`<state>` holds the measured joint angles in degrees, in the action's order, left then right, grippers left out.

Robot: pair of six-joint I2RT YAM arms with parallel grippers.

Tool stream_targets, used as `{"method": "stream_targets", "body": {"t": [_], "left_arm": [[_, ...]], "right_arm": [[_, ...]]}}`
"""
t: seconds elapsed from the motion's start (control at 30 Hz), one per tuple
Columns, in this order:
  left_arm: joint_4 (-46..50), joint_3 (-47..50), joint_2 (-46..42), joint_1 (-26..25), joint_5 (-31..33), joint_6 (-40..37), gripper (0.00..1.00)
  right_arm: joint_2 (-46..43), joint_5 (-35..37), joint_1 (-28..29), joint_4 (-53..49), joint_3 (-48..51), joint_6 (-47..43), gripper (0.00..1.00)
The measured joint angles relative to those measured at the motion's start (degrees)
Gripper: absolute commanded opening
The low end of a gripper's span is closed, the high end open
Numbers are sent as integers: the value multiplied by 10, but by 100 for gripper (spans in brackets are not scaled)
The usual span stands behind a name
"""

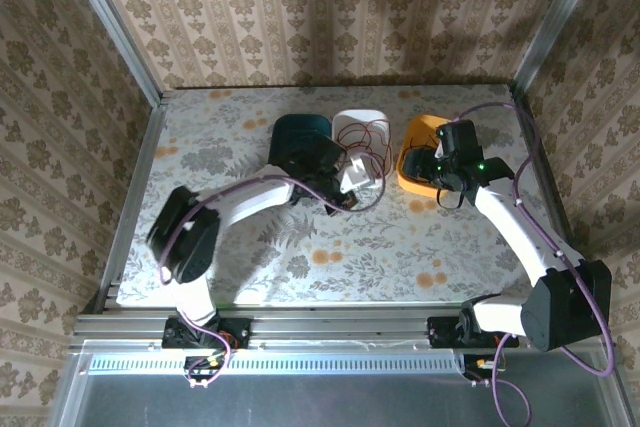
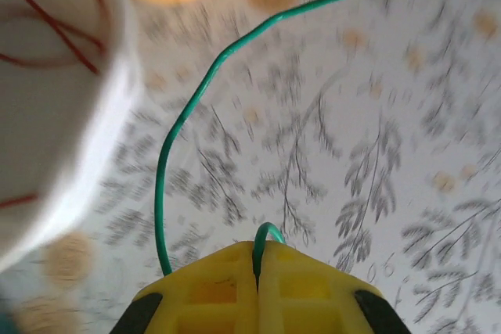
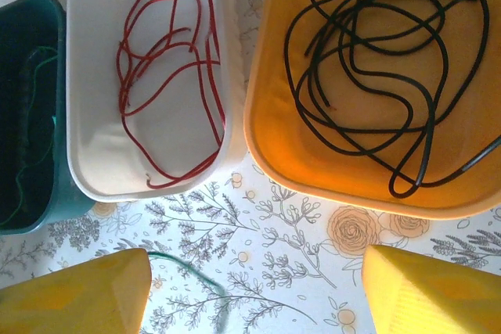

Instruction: Untangle the cables

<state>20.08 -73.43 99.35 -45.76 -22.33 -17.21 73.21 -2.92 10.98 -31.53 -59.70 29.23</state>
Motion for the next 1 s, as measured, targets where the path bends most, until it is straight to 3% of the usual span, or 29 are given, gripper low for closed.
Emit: {"method": "stream_targets", "body": {"t": [0.17, 0.37, 0.4, 0.43, 0.47, 0.57, 0.67, 0.8, 0.93, 0.97, 1.0], "left_arm": [[-107, 32, -86, 76, -6, 103, 0], [-183, 33, -16, 192, 49, 248, 0], [-188, 33, 1, 202, 52, 264, 15], [-195, 33, 20, 212, 55, 282, 40], [-200, 33, 36, 220, 57, 297, 54], [-204, 33, 48, 224, 61, 316, 80], [-238, 60, 5, 217, 89, 316, 96], [-289, 159, -132, 213, 165, 299, 100], [-313, 239, -257, 237, 290, 279, 100], [-312, 256, -277, 251, 326, 275, 100], [-308, 270, -291, 266, 361, 272, 100]], "right_arm": [[0, 0, 0, 6, 2, 8, 72], [0, -3, 8, 16, 2, 8, 72], [0, -3, 9, 16, 2, 8, 72], [0, -3, 9, 16, 2, 8, 72], [0, -3, 10, 15, 2, 8, 73], [0, 1, 10, 12, 2, 6, 73], [-2, 14, 5, 11, 3, 5, 74], [-12, 52, -10, 11, 13, -1, 76], [-29, 139, -16, 65, 58, -36, 78], [-34, 162, -16, 95, 81, -50, 84], [-38, 180, -16, 126, 104, -62, 99]]}}
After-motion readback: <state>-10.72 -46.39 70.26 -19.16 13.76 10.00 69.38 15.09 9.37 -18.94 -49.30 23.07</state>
